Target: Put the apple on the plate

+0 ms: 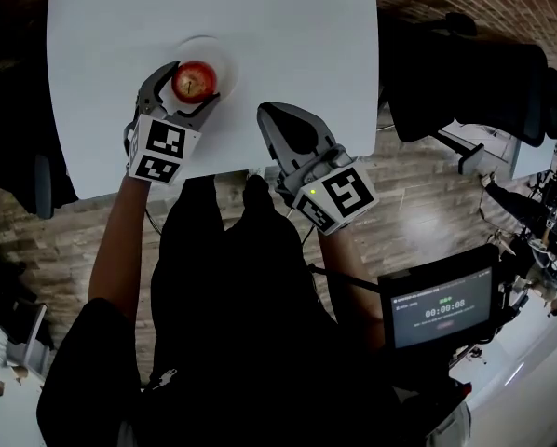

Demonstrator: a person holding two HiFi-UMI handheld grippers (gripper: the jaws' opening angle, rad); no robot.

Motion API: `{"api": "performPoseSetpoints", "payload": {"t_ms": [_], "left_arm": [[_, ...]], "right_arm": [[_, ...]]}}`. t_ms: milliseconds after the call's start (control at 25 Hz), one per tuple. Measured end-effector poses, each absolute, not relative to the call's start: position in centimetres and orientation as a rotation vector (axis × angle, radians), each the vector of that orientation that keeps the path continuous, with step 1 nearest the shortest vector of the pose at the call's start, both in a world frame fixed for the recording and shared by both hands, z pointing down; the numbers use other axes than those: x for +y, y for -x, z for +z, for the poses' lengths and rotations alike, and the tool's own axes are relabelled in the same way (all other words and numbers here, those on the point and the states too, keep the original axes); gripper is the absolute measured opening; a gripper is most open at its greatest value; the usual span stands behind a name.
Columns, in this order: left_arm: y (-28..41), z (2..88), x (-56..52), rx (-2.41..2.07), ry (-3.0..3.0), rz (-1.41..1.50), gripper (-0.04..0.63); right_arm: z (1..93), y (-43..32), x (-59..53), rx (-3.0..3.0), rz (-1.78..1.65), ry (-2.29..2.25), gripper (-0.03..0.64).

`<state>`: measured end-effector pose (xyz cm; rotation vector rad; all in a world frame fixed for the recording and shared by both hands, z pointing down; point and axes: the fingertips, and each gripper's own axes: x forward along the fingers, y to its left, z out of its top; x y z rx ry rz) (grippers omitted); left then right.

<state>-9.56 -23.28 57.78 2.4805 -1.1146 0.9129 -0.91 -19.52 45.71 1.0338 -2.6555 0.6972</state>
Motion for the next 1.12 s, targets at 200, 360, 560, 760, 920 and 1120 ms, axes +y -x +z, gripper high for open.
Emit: {"api": "performPoseSetpoints", "payload": {"t_ms": [200,360,560,760,920,1120], "left_arm": [[9.4,58.8,-23.7,-1.105,-2.466,0.936,0.393],[9.0,59.3,-24.2,-1.086,-2.470,0.959,0.393],[8.3,59.6,-24.7,-1.059,-2.474,0.979,0.393],[7.9,59.7,-24.9,-1.053,-2.485,0.999,0.393],[7.9,59.8,-25.1,-1.056,-2.482,1.023,0.393],[7.7,60.3,-25.2,-1.040,-2.488,1.053,0.393]], "right_arm": [[46.1,0.6,-19.6,-2.640,0.713,-1.057,0.003],[46.2,0.1,-19.7,-2.626,0.721,-1.079,0.003],[46.4,-0.5,-19.6,-2.609,0.733,-1.106,0.003],[46.5,-0.9,-19.7,-2.599,0.737,-1.129,0.003],[46.4,-1.1,-19.9,-2.597,0.739,-1.142,0.003],[46.4,-1.2,-19.9,-2.595,0.744,-1.151,0.003]]}}
